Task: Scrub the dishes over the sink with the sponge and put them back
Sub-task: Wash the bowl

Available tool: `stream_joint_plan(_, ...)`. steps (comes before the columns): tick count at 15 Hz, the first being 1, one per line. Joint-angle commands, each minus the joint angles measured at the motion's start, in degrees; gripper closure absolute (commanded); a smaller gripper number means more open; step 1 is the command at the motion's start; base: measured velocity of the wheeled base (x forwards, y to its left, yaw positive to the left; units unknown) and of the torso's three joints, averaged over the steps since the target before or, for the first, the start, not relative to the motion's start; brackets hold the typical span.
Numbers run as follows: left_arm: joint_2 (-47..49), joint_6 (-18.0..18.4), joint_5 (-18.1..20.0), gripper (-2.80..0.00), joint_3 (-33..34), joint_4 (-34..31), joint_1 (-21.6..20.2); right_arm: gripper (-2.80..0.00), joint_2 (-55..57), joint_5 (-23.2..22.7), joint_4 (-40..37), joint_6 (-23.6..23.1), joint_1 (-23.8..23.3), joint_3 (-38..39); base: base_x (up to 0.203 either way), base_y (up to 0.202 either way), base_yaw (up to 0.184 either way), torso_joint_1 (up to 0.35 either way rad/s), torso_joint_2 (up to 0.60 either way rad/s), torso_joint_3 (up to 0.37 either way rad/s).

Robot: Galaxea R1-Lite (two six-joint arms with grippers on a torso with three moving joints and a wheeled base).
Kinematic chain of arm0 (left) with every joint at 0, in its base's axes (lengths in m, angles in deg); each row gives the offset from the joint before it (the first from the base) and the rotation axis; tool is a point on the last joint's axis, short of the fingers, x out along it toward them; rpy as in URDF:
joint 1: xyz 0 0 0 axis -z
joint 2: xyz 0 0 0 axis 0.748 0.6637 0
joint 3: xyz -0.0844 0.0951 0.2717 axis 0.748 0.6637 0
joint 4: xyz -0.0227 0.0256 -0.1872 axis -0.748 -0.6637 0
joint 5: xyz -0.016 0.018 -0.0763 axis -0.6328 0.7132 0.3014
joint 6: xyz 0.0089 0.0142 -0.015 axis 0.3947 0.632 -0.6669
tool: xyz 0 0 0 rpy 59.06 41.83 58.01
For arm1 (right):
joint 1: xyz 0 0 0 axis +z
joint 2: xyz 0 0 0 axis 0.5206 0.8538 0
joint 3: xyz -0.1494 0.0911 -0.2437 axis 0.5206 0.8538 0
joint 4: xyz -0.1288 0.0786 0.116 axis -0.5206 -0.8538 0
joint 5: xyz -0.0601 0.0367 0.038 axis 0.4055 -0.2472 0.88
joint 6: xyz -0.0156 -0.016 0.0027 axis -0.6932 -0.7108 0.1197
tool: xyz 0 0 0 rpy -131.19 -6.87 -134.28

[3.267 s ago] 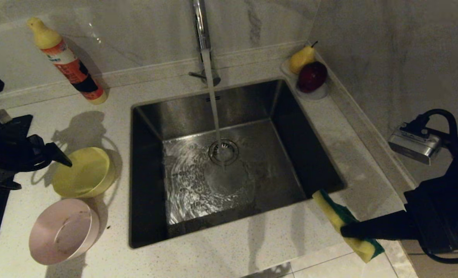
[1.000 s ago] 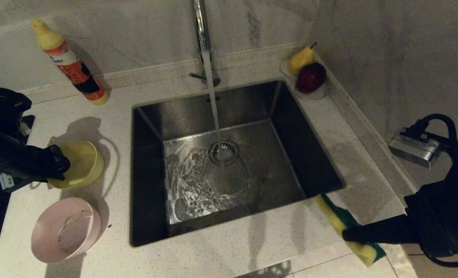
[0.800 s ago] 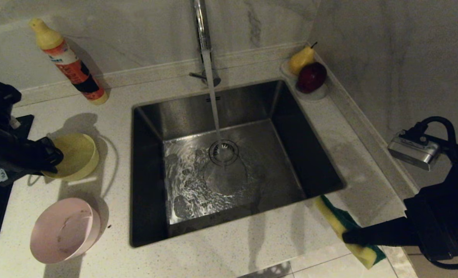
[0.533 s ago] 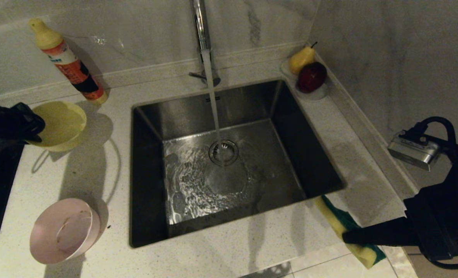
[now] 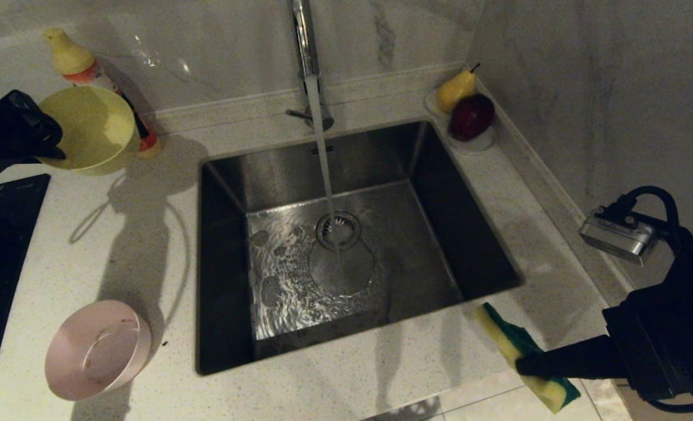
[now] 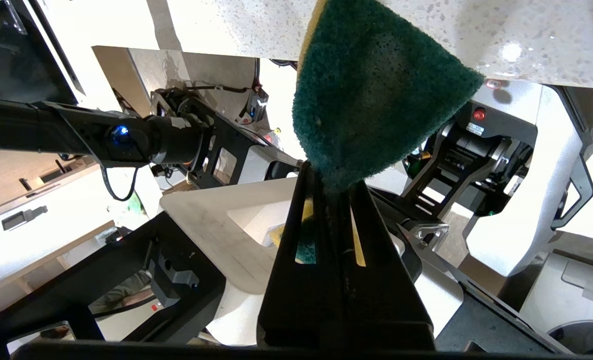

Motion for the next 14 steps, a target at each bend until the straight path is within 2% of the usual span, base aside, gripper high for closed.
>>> stream_joint_plan(1, 0.0, -1.2, -0.3, 0.0, 0.1, -0.3, 7.1, 0.0, 0.1, -0.1, -0.1, 0.2, 0.0, -0.1, 0.0, 0.0, 0.0, 0.0, 0.0, 0.0)
stream_joint_plan(4, 2.1, -3.1, -1.6, 0.0, 0.5, -1.9, 17.2, 0.0, 0.1, -0.1, -0.1, 0.1, 0.0, -0.2, 0.0, 0.0, 0.0, 0.0, 0.0, 0.0)
stream_joint_plan(8, 8.6, -6.9, -8.2, 0.0, 0.1, -1.9, 27.7, 0.0, -1.0, 0.2, -0.1, 0.1, 0.0, -0.1, 0.0, 0.0, 0.0, 0.0, 0.0, 0.0)
stream_joint_plan(11, 14.0, -9.1, -13.1, 0.0, -1.3, -1.0, 33.2, 0.0, -1.5, -0.2, 0.1, 0.3, -0.1, 0.8, 0.0, 0.0, 0.0, 0.0, 0.0, 0.0)
stream_joint_plan(12, 15.3, -11.6, -14.2, 0.0, -1.7, -0.6, 34.7, 0.0, -1.6, -0.2, 1.6, 0.3, 0.0, 2.2, 0.0, 0.0, 0.0, 0.0, 0.0, 0.0)
stream_joint_plan(14, 17.9, -13.2, -14.4, 0.0, -2.1, -0.5, 36.5, 0.0, -1.9, -0.2, 6.9, 0.6, 0.0, 4.8, 0.0, 0.0, 0.0, 0.0, 0.0, 0.0)
